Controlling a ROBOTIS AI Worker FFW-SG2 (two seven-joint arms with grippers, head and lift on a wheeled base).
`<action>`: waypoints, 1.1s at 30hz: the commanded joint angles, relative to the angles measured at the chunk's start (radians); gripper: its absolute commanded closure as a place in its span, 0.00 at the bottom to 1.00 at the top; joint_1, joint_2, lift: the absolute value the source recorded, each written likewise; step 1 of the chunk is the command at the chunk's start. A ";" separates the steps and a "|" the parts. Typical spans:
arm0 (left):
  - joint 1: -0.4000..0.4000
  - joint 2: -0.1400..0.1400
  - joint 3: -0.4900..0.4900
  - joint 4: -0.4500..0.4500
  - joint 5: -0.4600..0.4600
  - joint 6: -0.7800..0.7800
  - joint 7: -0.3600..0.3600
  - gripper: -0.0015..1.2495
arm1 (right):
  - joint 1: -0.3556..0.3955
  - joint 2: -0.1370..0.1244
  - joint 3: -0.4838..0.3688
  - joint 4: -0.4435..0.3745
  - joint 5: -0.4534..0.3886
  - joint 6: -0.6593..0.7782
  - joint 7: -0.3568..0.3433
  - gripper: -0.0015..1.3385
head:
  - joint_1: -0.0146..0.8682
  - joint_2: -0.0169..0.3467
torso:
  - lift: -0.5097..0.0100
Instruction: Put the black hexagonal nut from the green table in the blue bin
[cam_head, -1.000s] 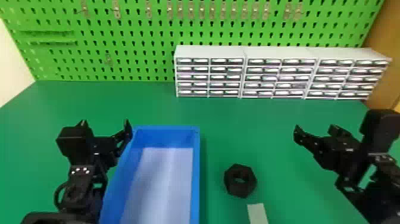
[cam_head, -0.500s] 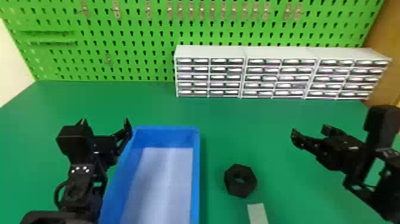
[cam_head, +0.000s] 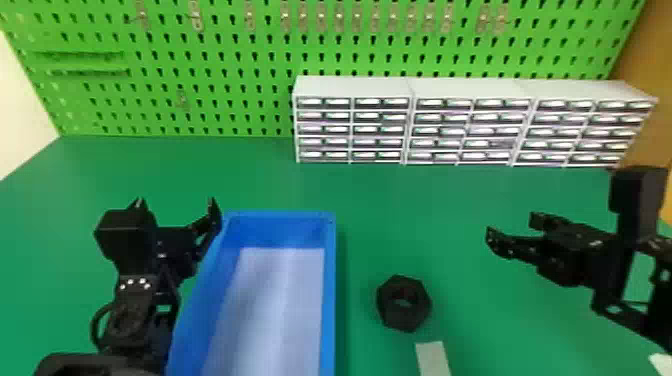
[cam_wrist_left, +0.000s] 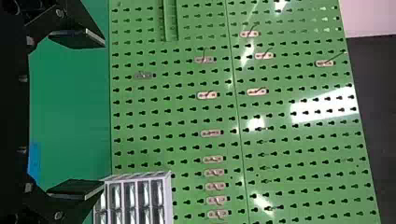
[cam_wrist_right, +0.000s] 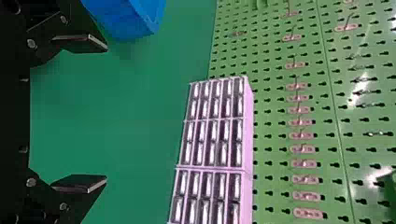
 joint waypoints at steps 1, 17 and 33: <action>0.000 0.000 0.000 0.000 -0.002 0.001 0.000 0.17 | -0.013 -0.001 0.007 0.000 0.041 0.031 0.037 0.22 | 0.76 0.20 | 0.80; 0.000 0.000 0.006 0.000 0.000 -0.001 0.000 0.17 | -0.070 -0.018 0.090 0.018 0.185 0.141 0.237 0.22 | 0.76 0.20 | 0.80; 0.002 0.000 0.011 0.000 0.000 -0.001 0.000 0.17 | -0.100 -0.030 0.127 0.044 0.273 0.178 0.385 0.21 | 0.76 0.20 | 0.80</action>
